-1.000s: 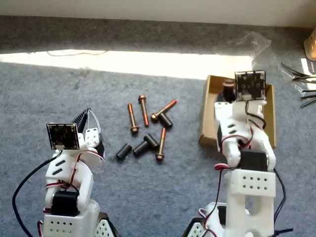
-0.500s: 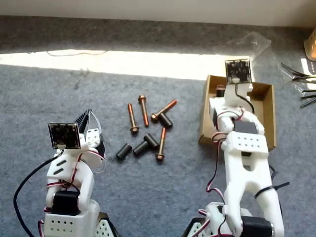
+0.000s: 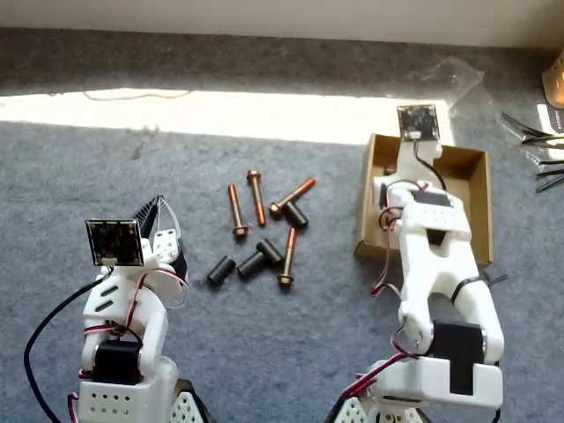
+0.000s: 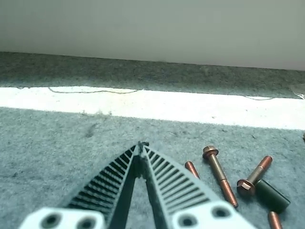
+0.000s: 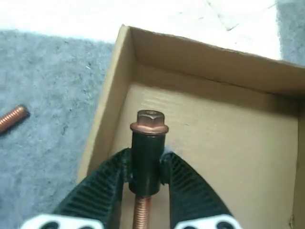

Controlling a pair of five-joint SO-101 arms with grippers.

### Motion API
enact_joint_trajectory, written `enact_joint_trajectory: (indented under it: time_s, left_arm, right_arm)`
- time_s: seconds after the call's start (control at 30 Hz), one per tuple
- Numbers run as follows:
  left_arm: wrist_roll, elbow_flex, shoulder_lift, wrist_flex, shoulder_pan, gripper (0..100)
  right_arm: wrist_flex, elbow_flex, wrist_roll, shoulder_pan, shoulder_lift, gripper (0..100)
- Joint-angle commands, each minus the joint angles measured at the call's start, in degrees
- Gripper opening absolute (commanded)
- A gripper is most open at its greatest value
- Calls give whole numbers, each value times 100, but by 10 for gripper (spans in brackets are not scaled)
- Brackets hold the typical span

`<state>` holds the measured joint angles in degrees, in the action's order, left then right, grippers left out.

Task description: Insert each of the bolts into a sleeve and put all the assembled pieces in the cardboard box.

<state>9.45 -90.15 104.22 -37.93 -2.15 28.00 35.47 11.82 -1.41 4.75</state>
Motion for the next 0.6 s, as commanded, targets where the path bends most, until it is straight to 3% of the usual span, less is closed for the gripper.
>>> enact_joint_trajectory:
  time_s: [0.0, 0.57]
  left_arm:
    - [-9, 75, 57, 149, -13, 11]
    - [-18, 75, 57, 149, -13, 11]
  right_arm:
    - [-242, -400, 70, -66, -110, 5]
    - [-233, -664, 35, -66, -787, 11]
